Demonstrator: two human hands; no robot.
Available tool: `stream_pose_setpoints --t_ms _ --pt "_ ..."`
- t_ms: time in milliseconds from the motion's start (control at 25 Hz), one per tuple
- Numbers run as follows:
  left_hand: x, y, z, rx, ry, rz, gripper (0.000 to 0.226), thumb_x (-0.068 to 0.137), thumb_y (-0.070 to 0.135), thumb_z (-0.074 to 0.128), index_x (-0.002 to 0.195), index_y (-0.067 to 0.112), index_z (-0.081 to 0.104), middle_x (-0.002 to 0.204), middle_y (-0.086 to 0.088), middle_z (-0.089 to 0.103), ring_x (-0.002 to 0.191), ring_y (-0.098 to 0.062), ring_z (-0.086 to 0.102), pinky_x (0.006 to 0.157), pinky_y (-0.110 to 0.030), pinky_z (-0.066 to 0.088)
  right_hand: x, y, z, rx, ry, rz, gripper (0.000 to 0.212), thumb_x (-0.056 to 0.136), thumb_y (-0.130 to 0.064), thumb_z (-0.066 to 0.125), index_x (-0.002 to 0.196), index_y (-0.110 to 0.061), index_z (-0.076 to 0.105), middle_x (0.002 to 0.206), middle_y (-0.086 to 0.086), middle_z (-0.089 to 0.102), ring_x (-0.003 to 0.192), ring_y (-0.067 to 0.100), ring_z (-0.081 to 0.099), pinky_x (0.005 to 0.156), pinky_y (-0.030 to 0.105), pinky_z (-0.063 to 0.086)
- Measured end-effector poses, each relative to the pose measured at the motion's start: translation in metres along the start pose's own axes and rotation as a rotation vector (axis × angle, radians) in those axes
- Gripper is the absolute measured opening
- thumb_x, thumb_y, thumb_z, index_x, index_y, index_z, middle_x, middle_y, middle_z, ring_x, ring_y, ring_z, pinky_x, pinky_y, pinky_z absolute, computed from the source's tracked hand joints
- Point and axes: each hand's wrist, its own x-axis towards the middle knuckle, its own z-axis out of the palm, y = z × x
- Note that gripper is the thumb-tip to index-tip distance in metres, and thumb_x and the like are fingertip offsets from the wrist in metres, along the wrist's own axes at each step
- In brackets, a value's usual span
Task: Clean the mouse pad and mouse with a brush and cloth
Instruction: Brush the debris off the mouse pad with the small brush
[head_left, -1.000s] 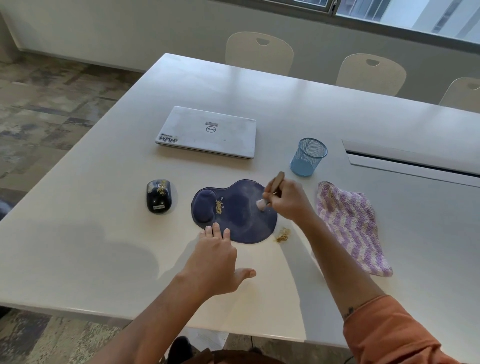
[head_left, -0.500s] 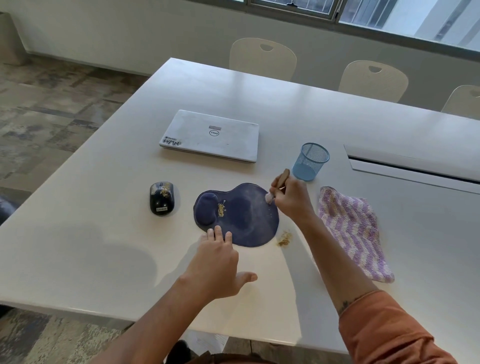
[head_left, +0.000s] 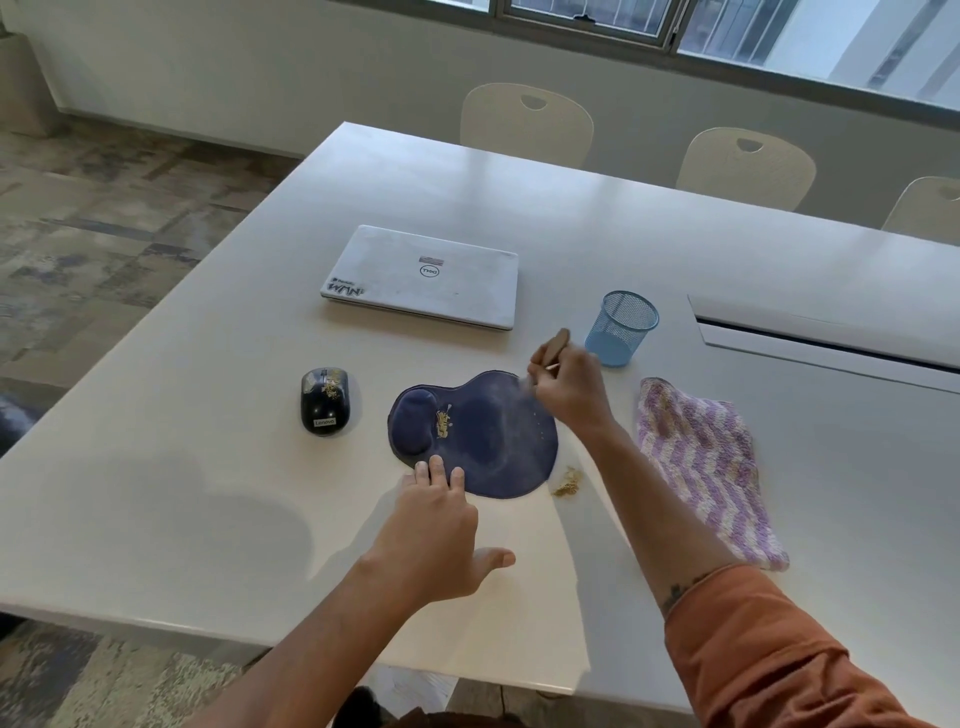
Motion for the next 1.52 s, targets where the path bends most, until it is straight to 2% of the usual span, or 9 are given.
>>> stream_pose_setpoints --t_ms 120,200,320,520,880,960,1080,1280,1520 --pt "-0.001 -0.001 -0.002 0.005 -0.005 0.008 0.104 0.095 0.082 0.031 0.162 0.003 0.024 0.170 -0.024 0.013 0.157 -0.046 0.013 0.128 -0.054 0.018 -0.007 -0.015 0.021 0.101 -0.131 -0.034 0.007 0.087 -0.005 0.079 0.086 -0.008 0.073 0.077 -0.001 0.076 0.070 0.006 0.075 0.072 0.024 0.060" --pt "0.000 -0.002 -0.001 0.009 0.002 0.013 0.104 0.096 0.081 0.031 0.163 0.002 0.022 0.170 -0.025 0.013 0.157 -0.046 0.013 0.129 -0.054 0.018 0.002 -0.005 0.019 0.038 -0.095 0.008 0.005 0.086 -0.005 0.078 0.085 -0.007 0.073 0.076 -0.001 0.073 0.071 0.007 0.072 0.072 0.022 0.053" --pt "-0.001 -0.002 0.002 0.011 0.008 0.006 0.104 0.096 0.082 0.031 0.162 0.002 0.023 0.169 -0.025 0.014 0.157 -0.047 0.013 0.129 -0.054 0.017 0.014 0.011 0.005 -0.057 0.019 0.063 0.009 0.085 -0.006 0.077 0.084 -0.010 0.070 0.081 0.001 0.073 0.080 0.022 0.074 0.076 0.028 0.055" --pt "0.000 -0.001 -0.001 0.023 0.006 0.016 0.104 0.096 0.081 0.032 0.162 0.001 0.023 0.169 -0.025 0.013 0.157 -0.047 0.013 0.129 -0.054 0.017 0.012 -0.014 0.027 0.090 -0.055 0.001 0.010 0.088 -0.010 0.082 0.087 -0.013 0.072 0.083 0.000 0.077 0.076 0.017 0.077 0.076 0.028 0.060" --pt "-0.001 -0.003 0.002 0.017 0.022 0.021 0.104 0.097 0.081 0.031 0.162 0.000 0.022 0.169 -0.026 0.014 0.156 -0.048 0.015 0.128 -0.054 0.017 0.019 0.035 -0.011 -0.049 0.048 0.076 0.011 0.089 -0.013 0.083 0.091 -0.009 0.073 0.082 0.005 0.078 0.074 0.021 0.078 0.079 0.039 0.065" --pt "-0.001 -0.002 -0.001 0.027 0.014 0.023 0.104 0.097 0.081 0.032 0.162 0.000 0.023 0.169 -0.027 0.014 0.156 -0.048 0.015 0.128 -0.053 0.017 0.012 0.025 -0.006 0.020 0.034 0.066 0.013 0.090 -0.013 0.084 0.092 -0.009 0.072 0.079 0.003 0.077 0.066 0.010 0.077 0.074 0.032 0.065" --pt "-0.001 -0.002 -0.003 0.029 0.004 0.024 0.104 0.097 0.081 0.033 0.162 0.000 0.023 0.169 -0.027 0.013 0.156 -0.048 0.015 0.128 -0.053 0.017 -0.005 0.019 -0.003 -0.044 0.028 0.007 0.017 0.090 -0.016 0.084 0.088 -0.009 0.069 0.071 -0.007 0.067 0.060 -0.005 0.066 0.063 0.012 0.050" --pt "0.000 -0.003 0.001 0.025 0.017 0.026 0.106 0.096 0.082 0.032 0.162 -0.001 0.022 0.168 -0.029 0.013 0.156 -0.049 0.015 0.128 -0.055 0.019 -0.047 0.026 -0.013 -0.147 0.025 0.027 0.025 0.090 -0.027 0.084 0.084 -0.014 0.064 0.076 0.006 0.072 0.070 0.027 0.067 0.069 0.033 0.051" --pt "0.001 -0.006 0.002 0.018 0.027 0.046 0.105 0.096 0.082 0.033 0.161 0.000 0.024 0.168 -0.028 0.015 0.156 -0.050 0.016 0.128 -0.055 0.019 -0.096 0.017 -0.026 -0.158 0.046 0.122 0.026 0.092 -0.029 0.083 0.083 -0.011 0.065 0.071 -0.001 0.069 0.067 0.020 0.067 0.067 0.034 0.055"
